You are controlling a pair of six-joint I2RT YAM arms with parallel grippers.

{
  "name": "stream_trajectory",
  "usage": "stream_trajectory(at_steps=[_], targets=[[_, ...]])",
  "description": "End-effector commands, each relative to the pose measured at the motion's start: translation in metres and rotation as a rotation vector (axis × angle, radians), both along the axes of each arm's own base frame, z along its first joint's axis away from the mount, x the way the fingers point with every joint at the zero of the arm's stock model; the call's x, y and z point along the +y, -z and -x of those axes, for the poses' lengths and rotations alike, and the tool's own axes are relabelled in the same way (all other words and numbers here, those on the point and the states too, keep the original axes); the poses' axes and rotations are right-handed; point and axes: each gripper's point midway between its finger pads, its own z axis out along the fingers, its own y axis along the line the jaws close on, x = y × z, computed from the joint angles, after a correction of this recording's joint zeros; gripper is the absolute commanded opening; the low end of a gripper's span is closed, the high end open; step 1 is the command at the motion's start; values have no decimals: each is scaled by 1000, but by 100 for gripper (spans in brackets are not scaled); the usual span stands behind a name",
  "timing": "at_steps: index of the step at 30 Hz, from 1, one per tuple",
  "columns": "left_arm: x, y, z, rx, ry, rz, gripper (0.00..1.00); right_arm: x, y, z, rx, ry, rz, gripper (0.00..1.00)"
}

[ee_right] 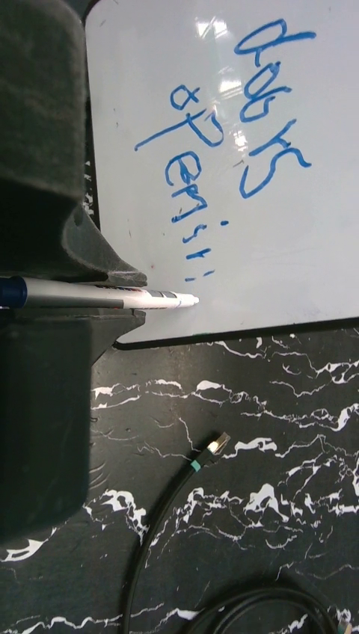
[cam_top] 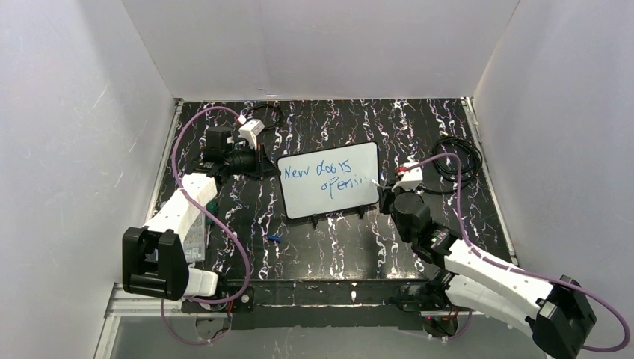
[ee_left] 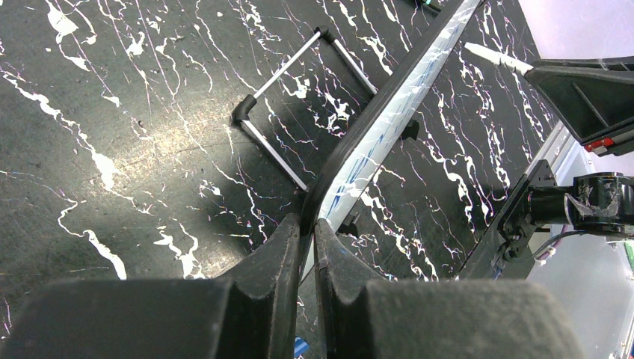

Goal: Write a sentence on the whiteboard

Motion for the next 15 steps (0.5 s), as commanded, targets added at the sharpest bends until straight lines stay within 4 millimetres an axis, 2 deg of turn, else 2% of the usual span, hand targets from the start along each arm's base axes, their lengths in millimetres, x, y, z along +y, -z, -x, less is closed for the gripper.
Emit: stream_trajectory(at_steps=[1,6,15], targets=[[-4,-15,7,-39,28,22,0,-9,-22,-10,-58,71,-2,1],[-4,-15,7,-38,27,21,0,-9,-22,-13,-72,73,7,1],[-4,-14,7,-35,27,21,0,-2,-35,-22,-120,60,-13,1]])
